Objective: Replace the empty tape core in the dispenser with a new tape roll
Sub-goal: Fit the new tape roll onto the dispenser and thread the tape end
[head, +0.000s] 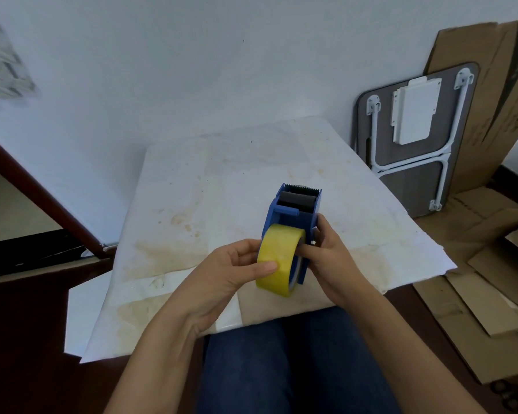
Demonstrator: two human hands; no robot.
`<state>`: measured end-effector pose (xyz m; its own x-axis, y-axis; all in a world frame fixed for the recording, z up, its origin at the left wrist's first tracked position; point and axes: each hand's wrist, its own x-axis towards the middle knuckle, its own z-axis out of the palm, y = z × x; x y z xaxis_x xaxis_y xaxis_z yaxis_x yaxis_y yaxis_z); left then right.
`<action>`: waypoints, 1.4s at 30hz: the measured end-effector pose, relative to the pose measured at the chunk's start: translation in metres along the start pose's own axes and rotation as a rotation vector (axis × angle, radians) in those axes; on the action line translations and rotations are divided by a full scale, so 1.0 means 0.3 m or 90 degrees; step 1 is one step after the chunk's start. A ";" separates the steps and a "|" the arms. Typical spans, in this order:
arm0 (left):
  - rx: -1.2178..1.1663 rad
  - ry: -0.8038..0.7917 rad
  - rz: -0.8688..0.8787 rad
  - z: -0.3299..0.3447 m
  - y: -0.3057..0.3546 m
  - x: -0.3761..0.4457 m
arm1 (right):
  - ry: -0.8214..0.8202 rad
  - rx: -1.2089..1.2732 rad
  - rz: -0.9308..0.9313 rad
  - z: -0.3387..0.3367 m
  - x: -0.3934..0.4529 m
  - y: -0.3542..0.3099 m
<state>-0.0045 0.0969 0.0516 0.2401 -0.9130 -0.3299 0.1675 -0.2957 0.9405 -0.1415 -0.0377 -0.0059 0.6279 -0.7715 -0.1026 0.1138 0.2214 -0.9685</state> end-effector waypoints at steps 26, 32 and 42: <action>-0.038 0.143 0.058 0.031 -0.027 0.031 | -0.013 -0.457 -0.321 0.034 -0.028 -0.098; -0.004 0.141 0.068 0.018 -0.026 0.024 | -0.017 -0.457 -0.331 0.063 -0.026 -0.094; 0.009 0.145 0.063 0.017 -0.030 0.033 | 0.050 -0.509 -0.427 0.074 -0.014 -0.081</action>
<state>-0.0086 0.0891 0.0403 0.4637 -0.8517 -0.2440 0.1187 -0.2131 0.9698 -0.1299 -0.0267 0.0232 0.5691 -0.6329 0.5249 -0.1395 -0.7035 -0.6969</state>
